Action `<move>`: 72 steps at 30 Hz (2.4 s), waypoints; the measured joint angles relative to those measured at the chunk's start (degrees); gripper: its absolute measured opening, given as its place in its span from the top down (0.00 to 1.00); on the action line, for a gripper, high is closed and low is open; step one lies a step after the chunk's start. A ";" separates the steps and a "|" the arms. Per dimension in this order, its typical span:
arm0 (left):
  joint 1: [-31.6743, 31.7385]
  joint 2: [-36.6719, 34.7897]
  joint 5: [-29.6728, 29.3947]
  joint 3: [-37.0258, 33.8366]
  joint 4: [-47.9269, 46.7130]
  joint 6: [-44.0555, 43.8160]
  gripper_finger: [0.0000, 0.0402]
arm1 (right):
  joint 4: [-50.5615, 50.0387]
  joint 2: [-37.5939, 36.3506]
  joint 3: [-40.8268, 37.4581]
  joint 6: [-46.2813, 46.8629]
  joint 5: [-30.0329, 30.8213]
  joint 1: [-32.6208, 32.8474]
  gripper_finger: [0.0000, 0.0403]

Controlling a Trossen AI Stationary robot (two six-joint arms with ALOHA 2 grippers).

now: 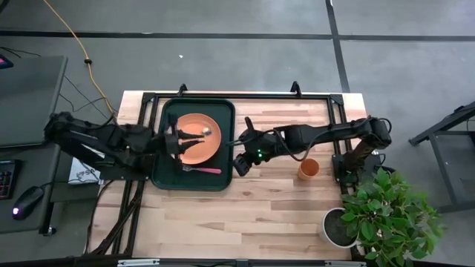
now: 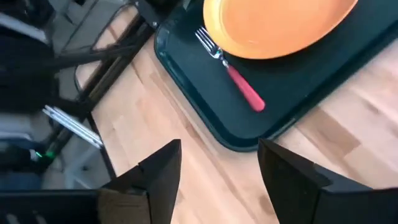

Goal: Pick and place plate/cup/fork/spoon on tray
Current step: Put the pink fork on the black serving tray to the left side of the orange plate

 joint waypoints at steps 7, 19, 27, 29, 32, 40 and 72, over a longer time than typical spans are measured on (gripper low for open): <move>-13.38 9.90 -19.72 7.21 -5.82 35.24 1.00 | 27.69 -4.81 -13.11 12.20 -1.66 -2.09 0.49; -20.84 15.89 -23.26 7.54 4.75 57.09 1.00 | 67.89 -2.92 -23.30 28.67 -7.38 -4.80 0.49; -17.12 17.73 -19.28 7.52 4.32 52.43 1.00 | 69.80 -2.95 -23.25 28.66 -0.41 -1.67 0.49; -16.42 18.69 -17.90 7.52 5.06 51.10 1.00 | 69.33 -2.95 -23.25 28.61 0.22 -1.66 0.49; -15.59 19.92 -17.80 7.50 6.78 50.49 1.00 | 67.88 -2.95 -23.25 28.57 0.41 -1.66 0.49; -14.66 22.06 -17.81 7.50 9.95 50.56 1.00 | 66.57 -2.93 -23.25 28.30 1.64 -1.62 0.53; -12.39 17.29 -12.94 7.50 0.06 -3.20 0.63 | 22.81 -24.79 -23.19 4.48 -1.91 -7.49 0.97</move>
